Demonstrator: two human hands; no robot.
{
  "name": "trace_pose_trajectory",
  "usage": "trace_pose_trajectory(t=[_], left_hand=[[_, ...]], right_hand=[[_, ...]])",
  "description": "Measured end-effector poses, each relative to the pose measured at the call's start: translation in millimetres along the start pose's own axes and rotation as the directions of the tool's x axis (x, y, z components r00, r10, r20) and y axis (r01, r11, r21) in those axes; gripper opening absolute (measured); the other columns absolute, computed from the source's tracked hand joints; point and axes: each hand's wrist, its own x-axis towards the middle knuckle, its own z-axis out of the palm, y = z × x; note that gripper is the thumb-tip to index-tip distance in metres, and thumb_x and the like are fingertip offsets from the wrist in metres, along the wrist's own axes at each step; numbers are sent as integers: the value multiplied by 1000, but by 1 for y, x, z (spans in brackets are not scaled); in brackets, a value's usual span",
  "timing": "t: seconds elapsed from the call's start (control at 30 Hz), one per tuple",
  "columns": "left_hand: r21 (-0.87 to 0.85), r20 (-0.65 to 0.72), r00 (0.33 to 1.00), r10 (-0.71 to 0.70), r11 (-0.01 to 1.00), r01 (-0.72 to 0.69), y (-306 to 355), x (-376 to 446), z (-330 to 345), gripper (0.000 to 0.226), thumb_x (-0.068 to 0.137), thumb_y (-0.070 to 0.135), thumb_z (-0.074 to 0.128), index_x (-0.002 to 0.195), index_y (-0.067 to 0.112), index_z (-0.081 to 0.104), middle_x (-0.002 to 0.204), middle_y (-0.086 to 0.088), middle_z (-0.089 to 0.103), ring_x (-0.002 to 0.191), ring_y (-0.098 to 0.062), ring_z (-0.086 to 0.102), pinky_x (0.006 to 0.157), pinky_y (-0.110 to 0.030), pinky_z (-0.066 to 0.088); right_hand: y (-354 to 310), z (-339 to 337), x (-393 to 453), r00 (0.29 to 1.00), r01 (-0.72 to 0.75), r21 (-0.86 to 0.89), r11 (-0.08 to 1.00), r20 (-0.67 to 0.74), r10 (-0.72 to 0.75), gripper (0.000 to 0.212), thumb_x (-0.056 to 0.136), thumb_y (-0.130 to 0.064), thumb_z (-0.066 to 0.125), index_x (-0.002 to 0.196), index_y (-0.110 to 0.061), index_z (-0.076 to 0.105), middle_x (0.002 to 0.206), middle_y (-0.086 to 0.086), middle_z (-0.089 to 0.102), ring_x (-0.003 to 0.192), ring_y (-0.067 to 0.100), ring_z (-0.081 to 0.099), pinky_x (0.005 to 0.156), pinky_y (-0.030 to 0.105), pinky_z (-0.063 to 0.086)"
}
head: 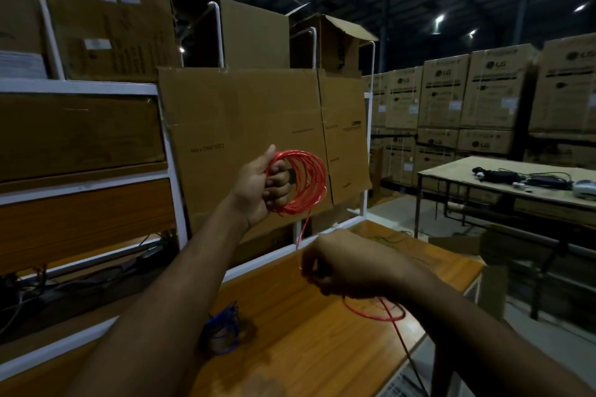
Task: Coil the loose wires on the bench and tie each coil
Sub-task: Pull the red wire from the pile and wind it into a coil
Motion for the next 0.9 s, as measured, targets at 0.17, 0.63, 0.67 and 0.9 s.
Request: trace_pose_trajectory(t=[0.17, 0.63, 0.67, 0.9], left_hand=[[151, -23, 999, -35, 988, 38, -15, -8, 5, 47, 103, 48, 36, 67, 19, 43, 53, 3, 34, 41, -10, 32, 42, -20, 27], [184, 155, 954, -255, 957, 226, -16, -13, 5, 44, 96, 51, 41, 66, 19, 36, 49, 8, 23, 39, -8, 10, 37, -17, 13], [186, 183, 948, -260, 956, 227, -14, -14, 2, 44, 96, 50, 42, 66, 19, 36, 50, 7, 21, 40, -9, 9, 37, -18, 12], [49, 209, 971, -116, 993, 108, 6, -17, -23, 44, 99, 44, 42, 61, 22, 41, 44, 10, 27, 31, -3, 25, 35, -16, 16]], right_hand=[[-14, -42, 6, 965, 201, -179, 963, -134, -227, 31, 98, -15, 55, 128, -20, 60, 117, -6, 63, 96, 1, 61, 86, 20, 53], [41, -99, 48, 729, 253, -584, 771, -409, -549, 15, 93, -29, 59, 97, -17, 67, 86, -6, 65, 70, 4, 60, 61, 18, 50], [46, -97, 50, 720, 259, -581, 771, -416, -556, 15, 93, -28, 60, 97, -16, 68, 86, -6, 65, 69, 3, 58, 60, 15, 46], [105, -65, 46, 938, 183, 273, 945, -337, -84, 22, 100, -27, 52, 102, -13, 69, 74, -9, 62, 61, 4, 55, 59, 22, 45]])
